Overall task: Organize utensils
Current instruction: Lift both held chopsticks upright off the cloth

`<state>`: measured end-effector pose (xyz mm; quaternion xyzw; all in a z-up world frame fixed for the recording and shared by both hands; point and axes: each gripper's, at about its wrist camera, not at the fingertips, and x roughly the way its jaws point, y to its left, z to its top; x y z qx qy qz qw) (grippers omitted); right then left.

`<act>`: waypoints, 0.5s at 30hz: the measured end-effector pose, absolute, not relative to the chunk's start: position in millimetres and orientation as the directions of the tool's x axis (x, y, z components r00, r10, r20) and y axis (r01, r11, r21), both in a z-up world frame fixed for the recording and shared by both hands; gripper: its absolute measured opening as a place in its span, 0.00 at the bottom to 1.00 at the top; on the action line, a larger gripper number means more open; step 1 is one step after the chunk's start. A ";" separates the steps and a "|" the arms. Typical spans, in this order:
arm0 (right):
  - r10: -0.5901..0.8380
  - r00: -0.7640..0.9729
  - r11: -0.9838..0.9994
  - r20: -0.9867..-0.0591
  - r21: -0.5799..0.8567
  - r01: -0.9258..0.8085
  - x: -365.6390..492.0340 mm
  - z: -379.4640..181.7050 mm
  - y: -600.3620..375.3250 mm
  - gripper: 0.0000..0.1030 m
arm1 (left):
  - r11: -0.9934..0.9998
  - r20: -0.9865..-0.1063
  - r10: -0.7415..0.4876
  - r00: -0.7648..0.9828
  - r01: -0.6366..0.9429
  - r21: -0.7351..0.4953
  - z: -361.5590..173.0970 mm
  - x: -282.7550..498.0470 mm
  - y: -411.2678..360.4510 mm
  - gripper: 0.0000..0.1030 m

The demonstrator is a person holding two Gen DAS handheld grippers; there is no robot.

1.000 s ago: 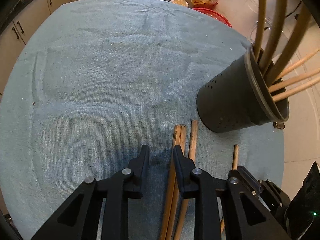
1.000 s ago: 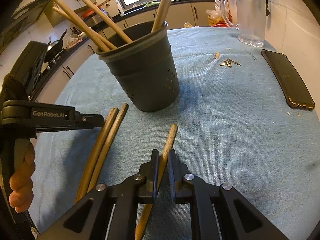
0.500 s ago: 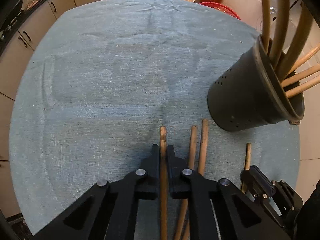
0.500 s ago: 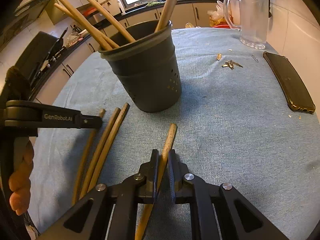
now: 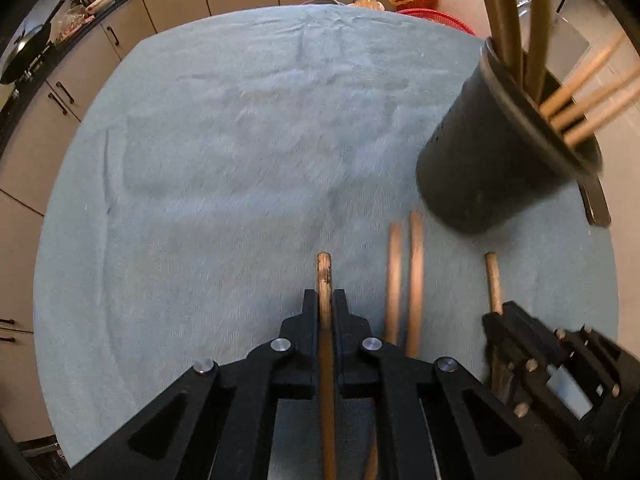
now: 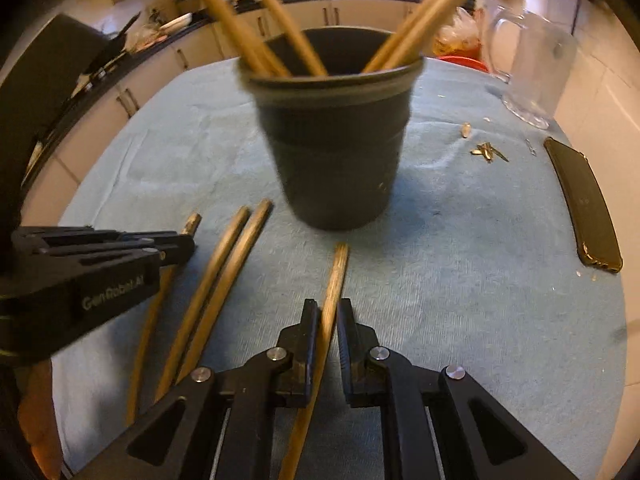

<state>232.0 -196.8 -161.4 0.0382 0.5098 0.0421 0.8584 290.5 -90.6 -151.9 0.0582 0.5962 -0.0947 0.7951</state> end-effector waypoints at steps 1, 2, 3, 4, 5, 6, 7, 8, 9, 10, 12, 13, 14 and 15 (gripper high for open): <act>0.111 0.472 0.994 -0.875 0.099 -0.051 225.8 -161.1 -194.3 0.12 | 0.977 -0.962 -0.083 0.259 0.211 -0.028 -152.3 282.4 -81.5 0.07; 0.109 0.469 0.994 -0.876 0.086 -0.071 219.5 -160.8 -191.5 0.12 | 0.978 -0.963 -0.089 0.254 0.207 -0.036 -152.7 276.1 -76.1 0.07; 0.096 0.468 0.994 -0.878 0.062 -0.088 214.1 -160.7 -188.0 0.13 | 0.977 -0.963 -0.091 0.254 0.208 -0.037 -153.0 269.3 -71.2 0.07; 0.085 0.465 0.994 -0.881 0.044 -0.098 211.1 -160.2 -185.0 0.13 | 0.978 -0.962 -0.091 0.258 0.204 -0.038 -153.0 265.1 -67.8 0.07; 0.074 0.463 0.994 -0.883 0.029 -0.102 210.4 -159.7 -182.1 0.13 | 0.980 -0.960 -0.098 0.262 0.195 -0.047 -153.1 263.6 -65.2 0.07; 0.068 0.463 0.994 -0.884 0.022 -0.103 211.2 -159.7 -180.6 0.13 | 0.981 -0.958 -0.107 0.267 0.187 -0.057 -153.5 263.9 -63.7 0.07; 0.063 0.459 0.995 -0.886 0.020 -0.099 213.9 -159.4 -179.2 0.14 | 0.981 -0.956 -0.112 0.272 0.183 -0.063 -153.7 265.1 -63.1 0.07; 0.063 0.454 0.995 -0.889 0.022 -0.095 216.5 -159.0 -178.0 0.14 | 0.981 -0.955 -0.114 0.274 0.180 -0.066 -154.2 264.2 -59.4 0.07; 0.065 0.452 0.996 -0.890 0.027 -0.088 218.9 -159.1 -179.1 0.14 | 0.983 -0.954 -0.117 0.277 0.171 -0.070 -154.6 265.1 -57.8 0.08; 0.065 0.450 0.996 -0.891 0.031 -0.082 220.9 -159.1 -180.2 0.14 | 0.983 -0.952 -0.117 0.283 0.167 -0.071 -155.9 263.8 -56.7 0.08; 0.051 0.450 0.996 -0.891 0.011 -0.090 220.2 -158.9 -176.9 0.13 | 0.983 -0.948 -0.098 0.304 0.179 -0.045 -157.2 265.0 -62.1 0.07; 0.048 0.457 0.996 -0.888 0.006 -0.092 218.9 -159.0 -175.9 0.13 | 0.983 -0.946 -0.093 0.311 0.181 -0.037 -158.2 266.9 -65.0 0.07; 0.057 0.461 0.996 -0.885 0.019 -0.088 215.0 -158.8 -176.4 0.11 | 0.984 -0.942 -0.100 0.320 0.173 -0.046 -158.5 266.4 -64.0 0.07; 0.075 0.463 0.996 -0.883 0.040 -0.085 212.4 -158.4 -178.2 0.10 | 0.984 -0.940 -0.108 0.325 0.169 -0.055 -157.4 264.8 -66.0 0.07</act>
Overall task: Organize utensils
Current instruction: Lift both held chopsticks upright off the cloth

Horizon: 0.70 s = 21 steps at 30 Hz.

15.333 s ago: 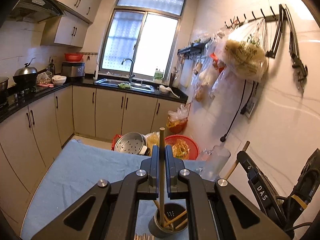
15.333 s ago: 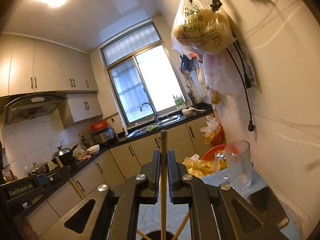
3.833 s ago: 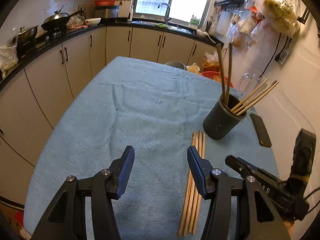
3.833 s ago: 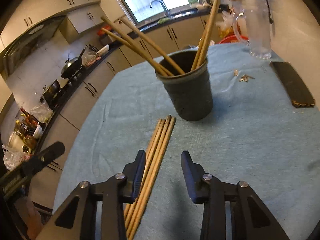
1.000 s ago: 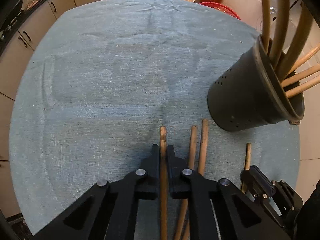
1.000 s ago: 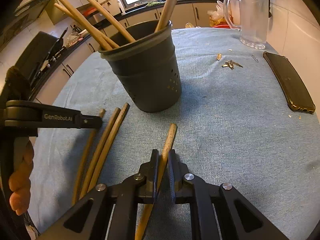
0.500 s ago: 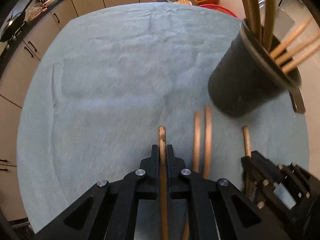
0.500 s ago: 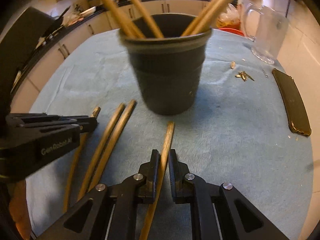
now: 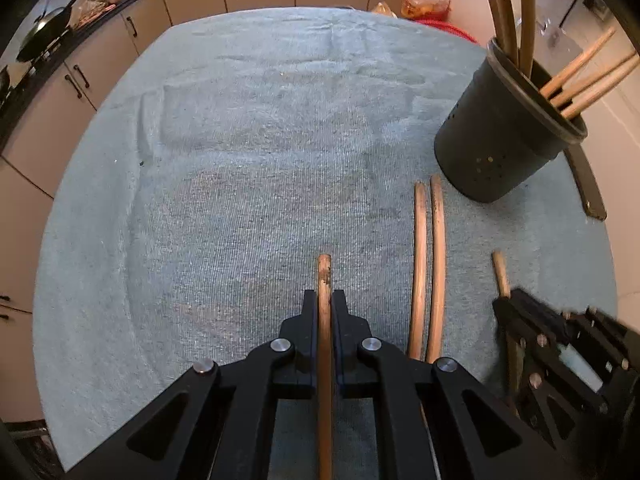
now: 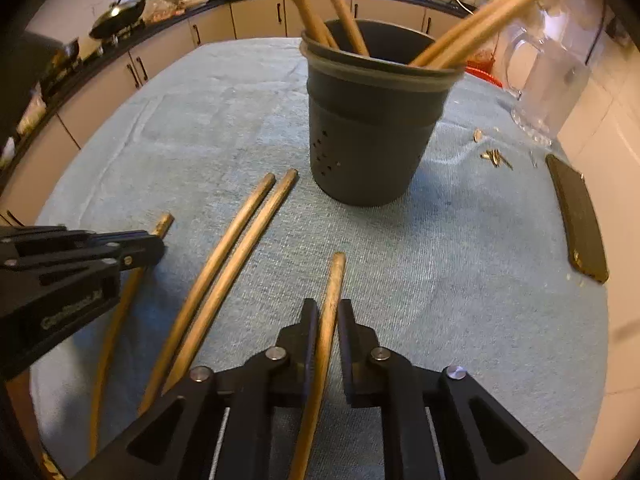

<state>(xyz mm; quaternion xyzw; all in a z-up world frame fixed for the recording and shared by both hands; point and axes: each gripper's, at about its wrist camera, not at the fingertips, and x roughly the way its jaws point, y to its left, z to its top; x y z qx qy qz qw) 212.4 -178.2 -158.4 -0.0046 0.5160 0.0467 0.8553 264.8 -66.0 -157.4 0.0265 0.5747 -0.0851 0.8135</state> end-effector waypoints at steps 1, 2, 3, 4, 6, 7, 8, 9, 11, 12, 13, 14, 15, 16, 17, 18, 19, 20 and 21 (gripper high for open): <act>0.103 0.468 0.994 -0.878 0.072 -0.082 208.9 -157.2 -181.1 0.09 | 0.984 -0.936 -0.124 0.329 0.164 -0.072 -155.1 262.1 -66.0 0.07; 0.131 0.486 0.991 -0.864 0.107 -0.078 204.1 -154.5 -185.5 0.09 | 0.982 -0.930 -0.149 0.335 0.160 -0.100 -153.2 258.0 -62.7 0.07; 0.133 0.508 0.991 -0.851 0.117 -0.062 199.1 -151.2 -190.0 0.09 | 0.981 -0.925 -0.164 0.343 0.155 -0.116 -152.0 251.8 -55.8 0.07; 0.124 0.520 0.992 -0.845 0.116 -0.048 196.2 -149.5 -193.5 0.09 | 0.981 -0.921 -0.168 0.353 0.147 -0.122 -151.2 246.0 -50.1 0.07; 0.118 0.547 0.992 -0.829 0.127 -0.022 192.5 -146.7 -203.1 0.08 | 0.982 -0.913 -0.168 0.371 0.145 -0.122 -146.3 239.4 -41.6 0.07; 0.104 0.555 0.992 -0.825 0.124 -0.001 193.3 -147.1 -210.1 0.08 | 0.982 -0.910 -0.167 0.380 0.143 -0.120 -144.4 235.8 -39.0 0.07; 0.093 0.563 0.992 -0.821 0.122 0.013 195.5 -148.2 -217.9 0.08 | 0.983 -0.908 -0.166 0.385 0.139 -0.121 -143.7 232.8 -33.2 0.07; 0.077 0.566 0.993 -0.821 0.115 0.032 198.0 -149.7 -225.1 0.08 | 0.982 -0.905 -0.172 0.389 0.136 -0.128 -140.3 227.0 -29.7 0.07; 0.047 0.568 0.992 -0.822 0.103 0.068 202.7 -151.6 -239.3 0.08 | 0.980 -0.901 -0.186 0.392 0.144 -0.140 -132.0 216.7 -25.0 0.07; 0.041 0.574 0.992 -0.818 0.102 0.076 205.1 -150.9 -244.4 0.08 | 0.980 -0.901 -0.185 0.393 0.145 -0.138 -129.4 215.5 -28.1 0.07; 0.016 0.579 0.992 -0.815 0.084 0.091 206.4 -149.7 -251.3 0.08 | 0.980 -0.900 -0.186 0.395 0.145 -0.138 -127.5 213.2 -26.9 0.07; -0.004 0.578 0.993 -0.816 0.063 0.097 208.7 -149.7 -255.3 0.08 | 0.979 -0.899 -0.190 0.395 0.147 -0.142 -124.7 212.2 -25.9 0.07; -0.016 0.578 0.994 -0.816 0.051 0.099 214.1 -151.0 -261.8 0.08 | 0.977 -0.898 -0.197 0.394 0.150 -0.149 -111.8 215.6 -28.7 0.07; -0.020 0.575 0.993 -0.818 0.049 0.105 215.6 -152.4 -264.5 0.08 | 0.976 -0.894 -0.206 0.397 0.153 -0.157 -109.7 213.8 -27.2 0.07; -0.022 0.570 0.993 -0.822 0.049 0.109 219.9 -155.2 -270.2 0.08 | 0.975 -0.892 -0.210 0.401 0.153 -0.161 -109.4 212.7 -26.3 0.07; -0.026 0.568 0.993 -0.822 0.043 0.109 223.8 -156.9 -274.2 0.08 | 0.975 -0.889 -0.212 0.406 0.150 -0.164 -107.6 211.8 -24.7 0.07; -0.033 0.570 0.992 -0.821 0.043 0.120 227.2 -158.4 -279.2 0.08 | 0.974 -0.887 -0.217 0.408 0.147 -0.171 -106.1 210.2 -21.9 0.07; -0.031 0.576 0.991 -0.817 0.051 0.125 230.1 -160.0 -284.2 0.08 | 0.973 -0.886 -0.223 0.406 0.145 -0.178 -105.9 209.7 -19.9 0.07; -0.024 0.580 0.991 -0.814 0.058 0.122 232.5 -162.7 -285.8 0.08 | 0.972 -0.886 -0.228 0.404 0.143 -0.186 -109.3 212.9 -20.4 0.07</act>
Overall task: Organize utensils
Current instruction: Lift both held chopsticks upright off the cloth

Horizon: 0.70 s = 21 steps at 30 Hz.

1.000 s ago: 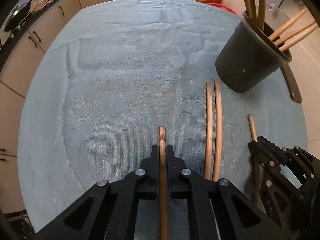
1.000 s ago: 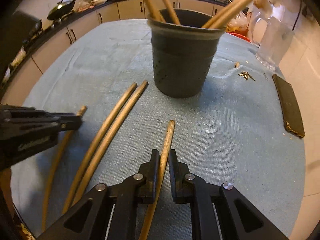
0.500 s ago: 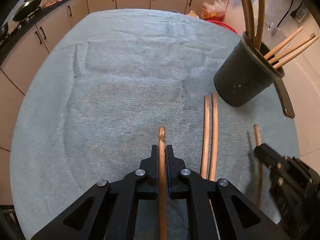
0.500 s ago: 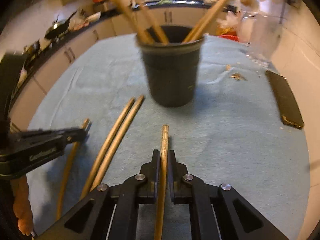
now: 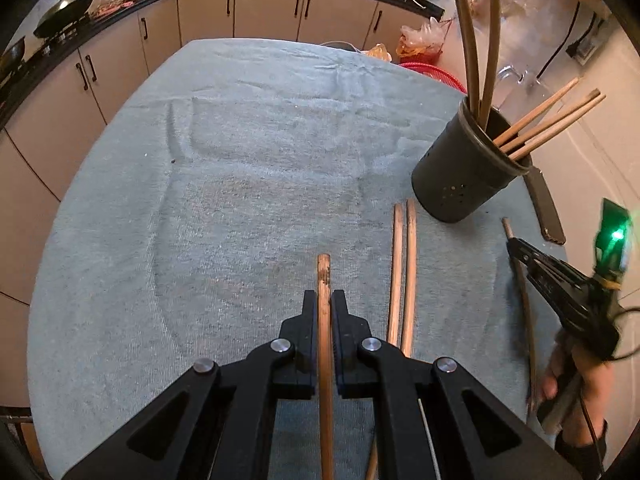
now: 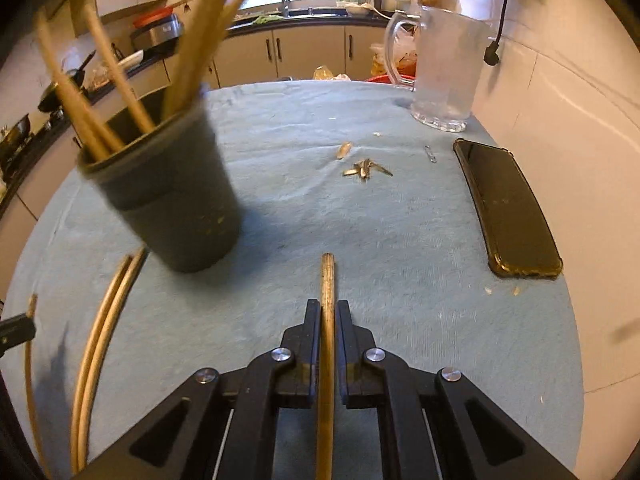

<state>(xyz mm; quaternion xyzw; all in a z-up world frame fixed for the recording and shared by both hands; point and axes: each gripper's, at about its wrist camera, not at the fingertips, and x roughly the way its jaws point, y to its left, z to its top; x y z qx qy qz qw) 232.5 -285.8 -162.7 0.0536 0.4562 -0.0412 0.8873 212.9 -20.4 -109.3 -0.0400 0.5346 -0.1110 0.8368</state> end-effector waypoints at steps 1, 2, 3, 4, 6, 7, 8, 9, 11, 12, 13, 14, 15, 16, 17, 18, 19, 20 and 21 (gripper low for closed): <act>-0.031 0.586 0.989 -0.810 0.059 0.133 236.3 -164.8 -290.7 0.08 | 0.972 -0.885 -0.231 0.404 0.143 -0.188 -108.7 211.7 -18.3 0.07; -0.046 0.586 0.986 -0.809 0.059 0.158 238.5 -164.5 -295.1 0.08 | 0.972 -0.884 -0.229 0.407 0.143 -0.186 -107.9 210.9 -17.4 0.06; -0.031 0.584 0.982 -0.811 0.083 0.167 241.2 -163.1 -299.0 0.08 | 0.972 -0.884 -0.228 0.409 0.144 -0.184 -108.1 210.3 -17.2 0.06; -0.005 0.590 0.980 -0.807 0.113 0.164 242.9 -161.0 -301.4 0.08 | 0.971 -0.883 -0.231 0.409 0.146 -0.187 -109.0 209.9 -16.8 0.07; -0.037 0.593 0.985 -0.804 0.070 0.157 246.5 -158.4 -297.5 0.07 | 0.970 -0.881 -0.237 0.409 0.149 -0.192 -114.2 212.7 -18.5 0.07; -0.039 0.589 0.986 -0.807 0.065 0.154 248.7 -159.9 -296.7 0.07 | 0.970 -0.883 -0.238 0.406 0.146 -0.194 -118.4 216.4 -20.2 0.07; -0.025 0.580 0.984 -0.814 0.081 0.156 249.6 -161.8 -296.8 0.08 | 0.970 -0.884 -0.239 0.402 0.145 -0.196 -120.3 216.5 -20.2 0.06; -0.020 0.584 0.982 -0.811 0.094 0.164 248.9 -161.9 -298.2 0.08 | 0.969 -0.885 -0.240 0.398 0.146 -0.197 -123.3 217.4 -21.2 0.06; -0.004 0.598 0.979 -0.802 0.118 0.164 248.0 -157.8 -297.5 0.08 | 0.969 -0.886 -0.240 0.397 0.145 -0.198 -126.1 216.9 -22.4 0.06; -0.014 0.595 0.982 -0.804 0.102 0.160 250.5 -158.7 -296.4 0.07 | 0.968 -0.882 -0.247 0.400 0.150 -0.203 -125.3 216.4 -23.2 0.06; -0.016 0.587 0.984 -0.810 0.090 0.151 252.3 -159.8 -294.4 0.07 | 0.967 -0.878 -0.251 0.407 0.156 -0.204 -122.8 215.4 -24.3 0.06; 0.001 0.585 0.983 -0.811 0.107 0.146 252.8 -160.1 -295.1 0.07 | 0.966 -0.877 -0.253 0.408 0.160 -0.204 -120.9 215.3 -25.3 0.06; 0.010 0.584 0.983 -0.812 0.116 0.145 253.4 -159.8 -296.4 0.07 | 0.964 -0.875 -0.259 0.410 0.163 -0.209 -116.9 214.4 -25.3 0.07; 0.004 0.589 0.982 -0.808 0.113 0.149 252.0 -157.5 -297.0 0.07 | 0.962 -0.867 -0.270 0.419 0.164 -0.220 -111.8 212.9 -24.0 0.06; 0.007 0.597 0.982 -0.803 0.117 0.146 250.0 -154.7 -297.1 0.07 | 0.960 -0.856 -0.279 0.436 0.163 -0.230 -103.7 210.0 -21.5 0.06; 0.020 0.600 0.982 -0.800 0.130 0.141 248.8 -153.5 -297.8 0.07 | 0.958 -0.847 -0.284 0.450 0.162 -0.235 -96.3 207.2 -18.9 0.06; 0.042 0.606 0.979 -0.794 0.155 0.134 246.7 -150.8 -298.3 0.07 | 0.955 -0.835 -0.295 0.464 0.160 -0.248 -87.7 203.9 -15.3 0.06; 0.048 0.615 0.978 -0.787 0.163 0.133 243.9 -147.0 -298.1 0.07 | 0.952 -0.824 -0.305 0.477 0.159 -0.260 -83.4 203.2 -14.7 0.06; 0.055 0.631 0.977 -0.774 0.172 0.126 238.4 -140.3 -296.2 0.07 | 0.949 -0.811 -0.314 0.494 0.159 -0.271 -76.9 201.1 -13.3 0.06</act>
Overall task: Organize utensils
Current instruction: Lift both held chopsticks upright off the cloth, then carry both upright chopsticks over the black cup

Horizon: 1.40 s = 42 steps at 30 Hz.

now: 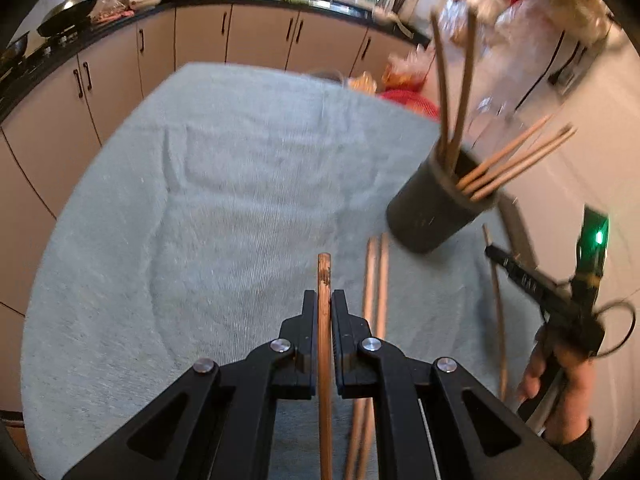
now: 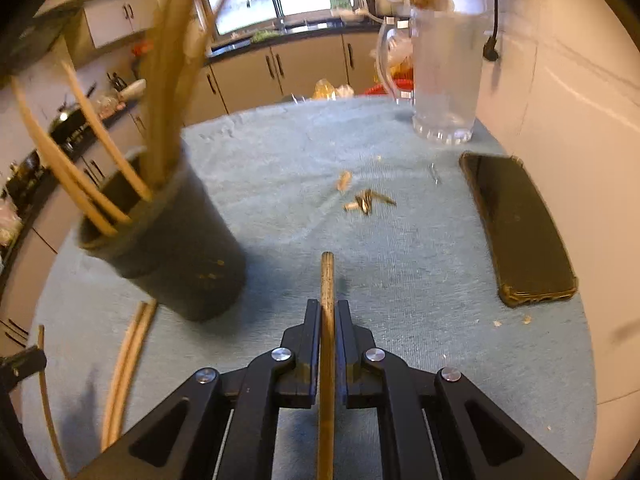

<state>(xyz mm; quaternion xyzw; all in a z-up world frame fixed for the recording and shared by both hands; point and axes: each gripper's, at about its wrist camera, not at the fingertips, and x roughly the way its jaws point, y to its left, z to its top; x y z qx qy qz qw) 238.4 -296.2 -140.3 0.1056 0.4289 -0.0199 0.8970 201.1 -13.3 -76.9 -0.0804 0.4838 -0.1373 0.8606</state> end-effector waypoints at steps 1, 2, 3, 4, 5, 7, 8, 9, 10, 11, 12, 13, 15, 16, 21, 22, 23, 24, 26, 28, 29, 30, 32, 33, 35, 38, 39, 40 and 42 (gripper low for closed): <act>0.074 0.658 0.975 -0.749 0.193 0.110 231.2 -130.6 -294.5 0.07 | 0.948 -0.802 -0.317 0.507 0.157 -0.276 -70.8 199.0 -12.1 0.06; 0.082 0.672 0.974 -0.736 0.202 0.102 227.5 -125.1 -294.1 0.07 | 0.947 -0.794 -0.321 0.516 0.157 -0.281 -66.0 199.2 -11.8 0.06; 0.091 0.689 0.972 -0.719 0.214 0.094 219.3 -116.6 -292.6 0.08 | 0.944 -0.780 -0.329 0.532 0.159 -0.290 -59.4 196.3 -11.5 0.06; 0.104 0.709 0.970 -0.697 0.229 0.083 210.4 -107.5 -290.2 0.07 | 0.941 -0.765 -0.337 0.549 0.164 -0.297 -53.0 193.0 -12.0 0.06; 0.112 0.731 0.968 -0.673 0.240 0.074 201.0 -98.3 -287.8 0.07 | 0.939 -0.753 -0.342 0.563 0.170 -0.300 -47.9 190.3 -12.8 0.06; 0.126 0.769 0.967 -0.626 0.252 0.047 183.2 -81.7 -281.8 0.08 | 0.937 -0.723 -0.346 0.598 0.186 -0.295 -36.8 182.9 -16.8 0.06; 0.130 0.791 0.967 -0.598 0.254 0.034 171.3 -72.5 -277.7 0.08 | 0.938 -0.712 -0.345 0.611 0.191 -0.291 -32.9 179.9 -19.2 0.06; 0.129 0.803 0.967 -0.582 0.252 0.028 164.7 -67.2 -275.3 0.08 | 0.936 -0.704 -0.349 0.619 0.196 -0.291 -29.1 177.2 -21.1 0.06; 0.133 0.824 0.967 -0.551 0.253 0.013 153.5 -58.6 -271.4 0.08 | 0.933 -0.693 -0.357 0.626 0.201 -0.298 -25.3 175.9 -20.7 0.06; 0.139 0.838 0.966 -0.527 0.257 0.002 148.1 -52.2 -269.4 0.08 | 0.930 -0.673 -0.365 0.644 0.210 -0.302 -19.6 171.7 -22.6 0.06; 0.141 0.853 0.965 -0.503 0.261 -0.006 139.7 -45.2 -268.5 0.08 | 0.933 -0.663 -0.358 0.657 0.214 -0.291 -14.9 168.7 -24.7 0.06; 0.152 0.865 0.962 -0.477 0.273 -0.018 133.3 -39.5 -268.0 0.08 | 0.936 -0.654 -0.349 0.671 0.218 -0.276 -9.9 163.8 -25.8 0.06; 0.185 0.880 0.953 -0.438 0.297 -0.052 121.6 -30.3 -268.4 0.08 | 0.945 -0.638 -0.326 0.697 0.225 -0.238 -1.2 158.0 -31.8 0.06; 0.181 0.882 0.956 -0.435 0.289 -0.053 117.8 -26.0 -266.5 0.08 | 0.949 -0.639 -0.316 0.701 0.225 -0.223 0.9 158.4 -35.1 0.06; 0.274 0.883 0.938 -0.381 0.308 -0.159 118.0 -19.8 -264.8 0.08 | 0.946 -0.631 -0.325 0.704 0.235 -0.225 3.8 156.6 -34.8 0.06; 0.255 0.886 0.943 -0.387 0.300 -0.141 119.7 -20.4 -264.7 0.08 | 0.947 -0.630 -0.323 0.706 0.234 -0.222 4.2 155.9 -34.9 0.06; 0.261 0.882 0.941 -0.393 0.308 -0.141 122.6 -21.3 -265.1 0.08 | 0.946 -0.627 -0.325 0.708 0.232 -0.228 6.4 155.0 -33.3 0.06; 0.278 0.877 0.935 -0.393 0.320 -0.153 126.2 -23.2 -266.3 0.08 | 0.945 -0.625 -0.328 0.709 0.235 -0.229 8.2 154.1 -32.9 0.06; 0.261 0.879 0.939 -0.399 0.318 -0.134 130.4 -25.4 -267.6 0.08 | 0.943 -0.621 -0.333 0.710 0.233 -0.238 11.1 154.0 -31.3 0.06; 0.271 0.879 0.935 -0.393 0.326 -0.142 131.7 -25.5 -266.8 0.08 | 0.942 -0.614 -0.335 0.714 0.240 -0.235 11.9 152.6 -31.0 0.06; 0.261 0.881 0.940 -0.394 0.312 -0.139 131.8 -25.0 -264.2 0.08 | 0.945 -0.611 -0.326 0.721 0.234 -0.229 12.8 152.5 -30.3 0.06; 0.248 0.884 0.946 -0.396 0.298 -0.132 132.7 -26.5 -262.7 0.08 | 0.945 -0.610 -0.326 0.722 0.231 -0.232 13.2 152.5 -29.3 0.06; 0.252 0.884 0.943 -0.395 0.307 -0.131 129.3 -25.4 -261.2 0.08 | 0.936 -0.596 -0.349 0.723 0.241 -0.256 16.8 151.2 -26.2 0.06; 0.253 0.884 0.942 -0.394 0.310 -0.132 126.4 -23.8 -260.3 0.08 | 0.937 -0.588 -0.348 0.730 0.241 -0.254 18.9 150.6 -26.1 0.06; 0.242 0.890 0.945 -0.386 0.300 -0.127 122.1 -17.2 -258.9 0.08 | 0.935 -0.566 -0.350 0.747 0.247 -0.253 25.4 150.0 -24.4 0.06; 0.234 0.905 0.947 -0.357 0.294 -0.129 115.9 -2.2 -259.4 0.08 | 0.939 -0.528 -0.340 0.778 0.246 -0.241 39.2 155.3 -25.3 0.06; 0.230 0.911 0.947 -0.343 0.295 -0.128 115.4 2.5 -260.7 0.08 | 0.939 -0.521 -0.339 0.783 0.248 -0.238 42.8 158.6 -27.0 0.06; 0.228 0.917 0.946 -0.328 0.298 -0.128 116.2 7.1 -262.5 0.08 | 0.938 -0.516 -0.343 0.785 0.253 -0.239 46.2 162.4 -28.7 0.06; 0.216 0.927 0.946 -0.306 0.301 -0.121 119.8 17.6 -265.6 0.08 | 0.932 -0.487 -0.355 0.798 0.262 -0.250 55.1 170.0 -31.4 0.06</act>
